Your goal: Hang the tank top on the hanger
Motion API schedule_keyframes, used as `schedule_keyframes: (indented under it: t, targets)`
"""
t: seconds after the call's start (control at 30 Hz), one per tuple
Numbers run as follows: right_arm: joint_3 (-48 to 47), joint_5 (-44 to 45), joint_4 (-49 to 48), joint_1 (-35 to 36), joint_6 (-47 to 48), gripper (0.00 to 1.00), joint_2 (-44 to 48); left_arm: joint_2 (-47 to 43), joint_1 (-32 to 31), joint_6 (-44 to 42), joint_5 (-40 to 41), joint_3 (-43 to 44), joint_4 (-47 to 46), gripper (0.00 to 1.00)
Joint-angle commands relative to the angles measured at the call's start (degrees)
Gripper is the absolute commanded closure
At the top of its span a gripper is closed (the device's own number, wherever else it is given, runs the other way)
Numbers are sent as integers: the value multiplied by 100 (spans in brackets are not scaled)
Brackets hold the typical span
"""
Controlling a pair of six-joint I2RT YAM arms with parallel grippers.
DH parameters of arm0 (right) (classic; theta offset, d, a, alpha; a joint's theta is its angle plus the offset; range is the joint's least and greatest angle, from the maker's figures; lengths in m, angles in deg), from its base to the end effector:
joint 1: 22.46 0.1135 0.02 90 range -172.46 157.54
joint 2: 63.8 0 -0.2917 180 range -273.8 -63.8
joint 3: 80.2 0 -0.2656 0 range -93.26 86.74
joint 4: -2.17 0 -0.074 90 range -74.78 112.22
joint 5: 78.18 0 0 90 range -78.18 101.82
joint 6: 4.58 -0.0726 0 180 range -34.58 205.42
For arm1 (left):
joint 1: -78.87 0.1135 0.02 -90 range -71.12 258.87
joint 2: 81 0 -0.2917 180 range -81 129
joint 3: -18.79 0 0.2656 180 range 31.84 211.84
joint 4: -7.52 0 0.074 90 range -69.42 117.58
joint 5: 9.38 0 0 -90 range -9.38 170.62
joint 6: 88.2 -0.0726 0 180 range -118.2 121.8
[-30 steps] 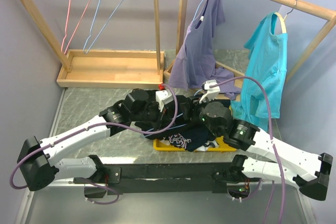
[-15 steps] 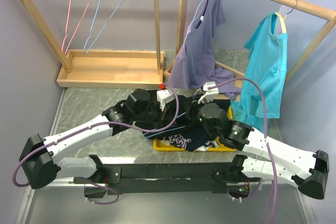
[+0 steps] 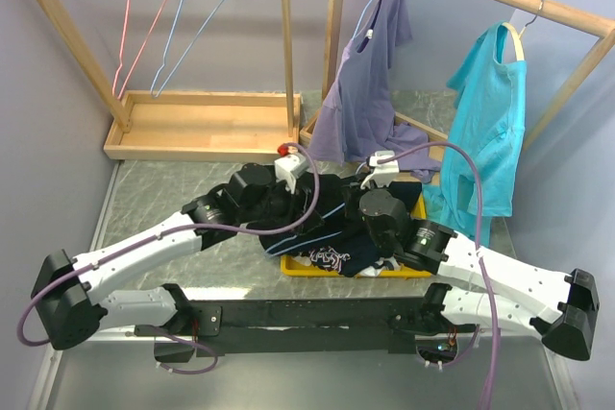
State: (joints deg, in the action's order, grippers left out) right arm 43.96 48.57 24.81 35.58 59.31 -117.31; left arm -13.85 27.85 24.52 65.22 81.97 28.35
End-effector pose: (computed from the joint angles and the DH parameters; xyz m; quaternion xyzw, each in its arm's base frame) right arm 0.1617 0.1771 0.3129 -0.0411 0.7984 0.1713 0.5758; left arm 0.1752 -0.2472 0.3035 0.2741 0.7919 -0.4106 0.3594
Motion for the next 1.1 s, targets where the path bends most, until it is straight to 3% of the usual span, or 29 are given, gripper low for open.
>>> schedule_keyframes:
  t: [0.0, 0.27, 0.47, 0.67, 1.07]
  targets:
    - [-203, 683, 60, 84, -333, 100, -89, -500, 22, 679, 1284, 340, 399, 35]
    - [-608, 1571, 395, 287, -799, 100, -624, -836, 363, 1717, 3612, 463, 2017, 41]
    - [-959, 1870, 623, 339, -922, 100, -871, -600, 1076, 1850, 3193, 94, 1879, 49]
    - [-1162, 2195, 905, 366, -931, 100, -976, -46, 1165, 1832, 2814, 23, 1447, 48]
    - [-1285, 2547, 1072, 366, -1036, 100, -1205, 448, 1253, 1990, 2094, -214, 796, 57]
